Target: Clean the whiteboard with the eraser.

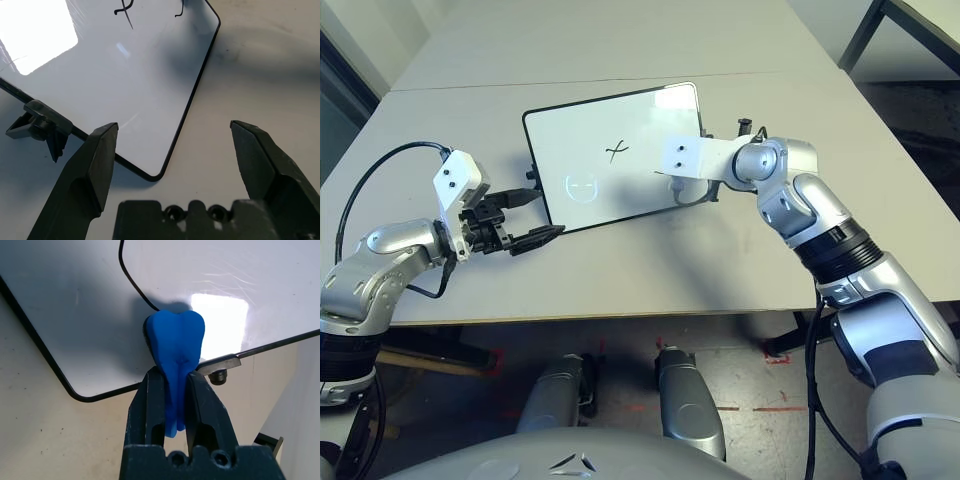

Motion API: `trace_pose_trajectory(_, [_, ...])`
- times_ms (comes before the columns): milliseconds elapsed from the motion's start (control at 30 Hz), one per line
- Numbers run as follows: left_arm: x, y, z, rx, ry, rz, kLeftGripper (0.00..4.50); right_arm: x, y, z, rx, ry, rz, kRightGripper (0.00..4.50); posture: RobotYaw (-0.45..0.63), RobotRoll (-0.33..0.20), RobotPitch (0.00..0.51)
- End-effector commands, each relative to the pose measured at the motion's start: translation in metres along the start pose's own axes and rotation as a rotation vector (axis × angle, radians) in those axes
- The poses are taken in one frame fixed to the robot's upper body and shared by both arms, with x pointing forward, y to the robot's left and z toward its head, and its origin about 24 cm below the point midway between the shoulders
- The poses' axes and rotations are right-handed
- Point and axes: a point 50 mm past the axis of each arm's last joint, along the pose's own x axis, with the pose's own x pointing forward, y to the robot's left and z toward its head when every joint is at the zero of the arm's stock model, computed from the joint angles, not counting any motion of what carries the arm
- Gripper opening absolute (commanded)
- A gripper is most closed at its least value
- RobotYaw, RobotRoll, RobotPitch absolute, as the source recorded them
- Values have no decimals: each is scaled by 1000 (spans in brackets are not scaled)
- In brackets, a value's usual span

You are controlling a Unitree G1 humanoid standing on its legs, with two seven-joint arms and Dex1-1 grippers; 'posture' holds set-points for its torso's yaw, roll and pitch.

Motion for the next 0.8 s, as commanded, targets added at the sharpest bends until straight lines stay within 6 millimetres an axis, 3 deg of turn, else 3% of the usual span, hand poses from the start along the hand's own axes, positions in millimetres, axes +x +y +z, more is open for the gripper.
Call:
trace_pose_trajectory(33, [-1, 1, -2, 9, 23, 7, 4500, 7, 14, 7, -25, -16, 33, 358, -167, 0, 117])
trace_pose_trajectory(533, [1, 3, -1, 15, 25, 4, 4500, 16, 26, 45, -66, -115, 53, 351, -168, 0, 118])
trace_pose_trajectory(800, [2, 2, -3, 11, 26, 4, 4500, 17, 28, 42, -74, -99, 62, 348, -166, 0, 122])
